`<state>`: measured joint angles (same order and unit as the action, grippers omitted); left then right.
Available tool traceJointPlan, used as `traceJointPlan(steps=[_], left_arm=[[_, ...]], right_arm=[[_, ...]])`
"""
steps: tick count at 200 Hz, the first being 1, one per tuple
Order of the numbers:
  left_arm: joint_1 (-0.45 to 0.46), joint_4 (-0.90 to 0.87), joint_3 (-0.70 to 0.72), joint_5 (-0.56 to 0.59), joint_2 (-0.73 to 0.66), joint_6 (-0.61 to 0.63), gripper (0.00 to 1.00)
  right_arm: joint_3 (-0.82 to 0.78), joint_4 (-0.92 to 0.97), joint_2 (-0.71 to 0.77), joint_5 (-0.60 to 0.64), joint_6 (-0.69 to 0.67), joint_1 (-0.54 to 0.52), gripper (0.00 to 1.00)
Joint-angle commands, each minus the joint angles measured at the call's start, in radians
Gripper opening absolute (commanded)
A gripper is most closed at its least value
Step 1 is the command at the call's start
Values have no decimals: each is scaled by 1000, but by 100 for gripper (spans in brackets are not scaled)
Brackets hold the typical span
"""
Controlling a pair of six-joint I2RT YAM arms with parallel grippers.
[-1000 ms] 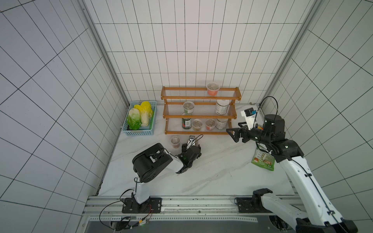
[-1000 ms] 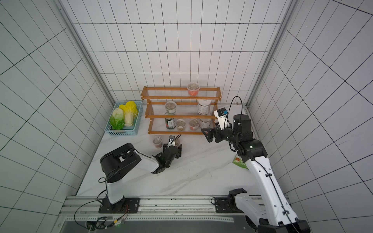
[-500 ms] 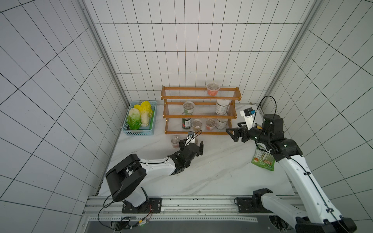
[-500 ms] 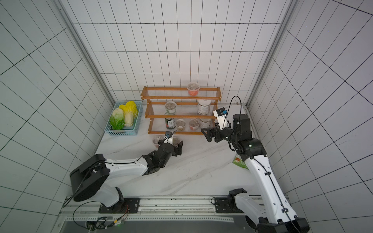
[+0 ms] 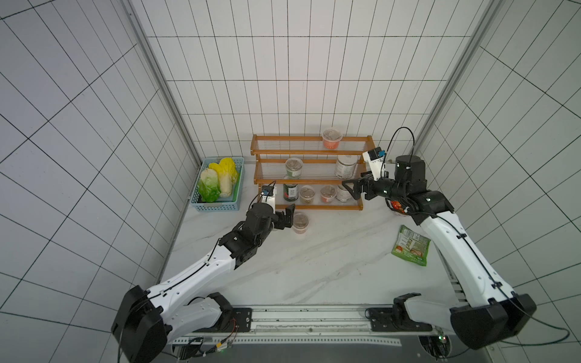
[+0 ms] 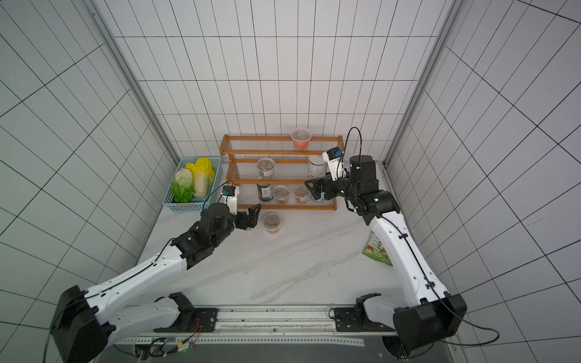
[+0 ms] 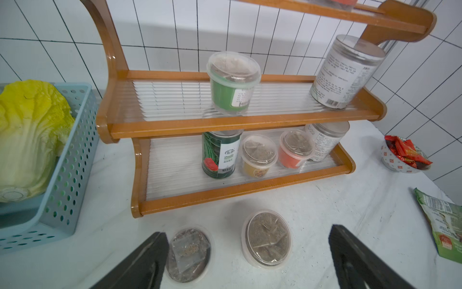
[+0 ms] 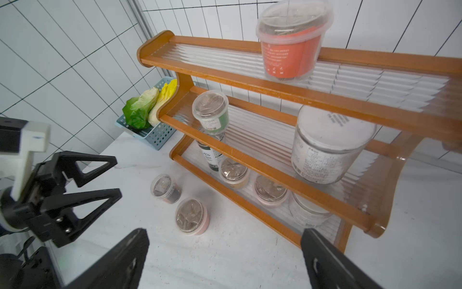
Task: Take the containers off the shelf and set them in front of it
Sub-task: 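Pick up a container from the shelf.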
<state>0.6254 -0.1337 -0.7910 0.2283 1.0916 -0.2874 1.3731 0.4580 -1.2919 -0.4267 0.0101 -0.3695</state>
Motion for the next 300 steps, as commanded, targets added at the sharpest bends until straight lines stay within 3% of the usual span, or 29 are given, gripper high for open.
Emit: traceJointPlan(steps=[1, 58, 120, 220, 269, 300], left_arm=[[-74, -88, -63, -152, -18, 53, 98], [-138, -116, -121, -257, 0, 56, 99], [-139, -129, -106, -291, 1, 49, 98], [-132, -130, -29, -433, -15, 18, 98], [-110, -130, -18, -434, -6, 16, 98], [-106, -130, -19, -431, -4, 18, 98]], right_arm=[[75, -59, -80, 121, 8, -12, 99], [306, -104, -330, 192, -34, -11, 99], [497, -107, -518, 141, -30, -1, 99], [599, -203, -661, 78, -68, -1, 99], [601, -309, -702, 42, -52, -1, 100], [602, -357, -713, 17, -64, -1, 93]])
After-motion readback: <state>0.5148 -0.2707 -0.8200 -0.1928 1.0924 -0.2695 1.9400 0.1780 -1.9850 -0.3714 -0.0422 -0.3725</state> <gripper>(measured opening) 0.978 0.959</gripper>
